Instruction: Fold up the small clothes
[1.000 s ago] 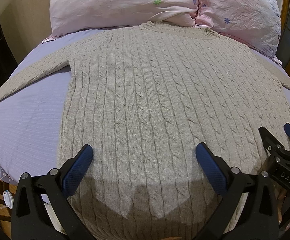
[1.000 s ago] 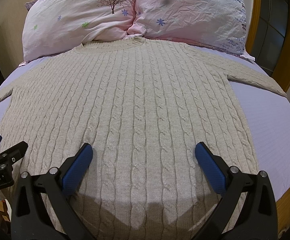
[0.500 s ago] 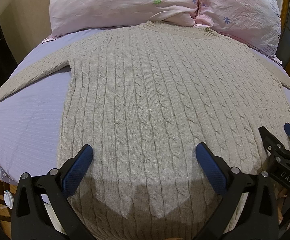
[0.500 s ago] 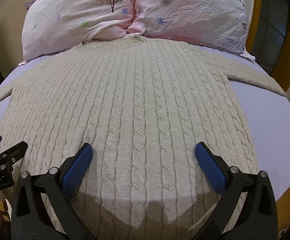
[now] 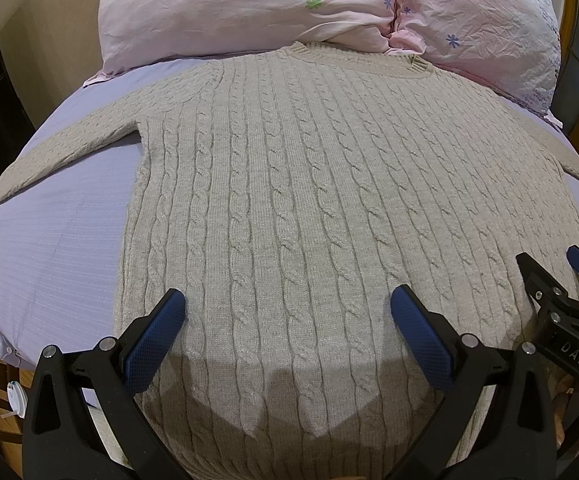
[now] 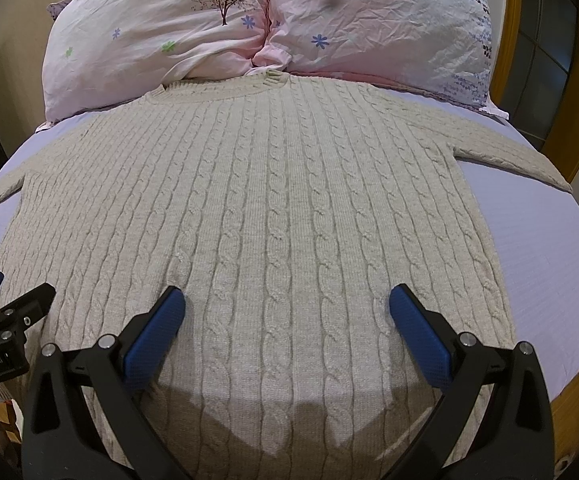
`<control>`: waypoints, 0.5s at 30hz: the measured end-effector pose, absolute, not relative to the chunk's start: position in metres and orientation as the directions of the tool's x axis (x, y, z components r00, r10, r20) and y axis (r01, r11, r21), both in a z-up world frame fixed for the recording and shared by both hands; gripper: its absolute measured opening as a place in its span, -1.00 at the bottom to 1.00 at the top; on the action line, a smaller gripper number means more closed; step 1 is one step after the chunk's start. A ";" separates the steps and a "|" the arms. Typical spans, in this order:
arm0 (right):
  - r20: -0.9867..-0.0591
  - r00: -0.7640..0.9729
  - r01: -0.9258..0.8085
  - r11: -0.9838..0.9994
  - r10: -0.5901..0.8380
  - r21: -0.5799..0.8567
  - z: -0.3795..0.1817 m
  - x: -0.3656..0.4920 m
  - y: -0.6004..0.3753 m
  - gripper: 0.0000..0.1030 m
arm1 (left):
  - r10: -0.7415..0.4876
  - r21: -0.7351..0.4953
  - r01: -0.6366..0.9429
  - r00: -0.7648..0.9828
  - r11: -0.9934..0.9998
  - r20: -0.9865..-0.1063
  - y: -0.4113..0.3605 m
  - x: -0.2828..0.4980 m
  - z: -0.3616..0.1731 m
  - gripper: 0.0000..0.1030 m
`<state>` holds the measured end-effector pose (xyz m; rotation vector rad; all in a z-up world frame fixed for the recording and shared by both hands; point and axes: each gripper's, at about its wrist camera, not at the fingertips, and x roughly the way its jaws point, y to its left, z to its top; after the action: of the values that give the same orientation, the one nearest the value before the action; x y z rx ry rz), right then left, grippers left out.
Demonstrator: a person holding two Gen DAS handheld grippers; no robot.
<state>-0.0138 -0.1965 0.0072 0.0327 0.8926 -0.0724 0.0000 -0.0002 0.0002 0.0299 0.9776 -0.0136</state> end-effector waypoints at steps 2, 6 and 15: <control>-0.779 0.625 0.077 0.997 -0.049 -0.001 0.007 -0.014 -0.197 0.97 | 0.002 0.019 0.025 0.559 1.000 -0.829 0.000 0.000 0.000 0.97; -0.778 0.626 0.076 0.997 -0.049 -0.002 0.007 -0.014 -0.197 0.97 | 0.002 0.019 0.024 0.558 1.000 -0.830 0.000 0.000 0.000 0.97; -0.781 0.623 0.072 0.997 -0.047 -0.002 0.006 -0.015 -0.197 0.97 | 0.002 0.019 0.025 0.556 0.999 -0.831 0.001 0.000 0.002 0.97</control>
<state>-0.0149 -0.1970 0.0059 0.0299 0.8962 -0.0680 -0.0005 0.0006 0.0022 0.0301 0.9810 -0.0133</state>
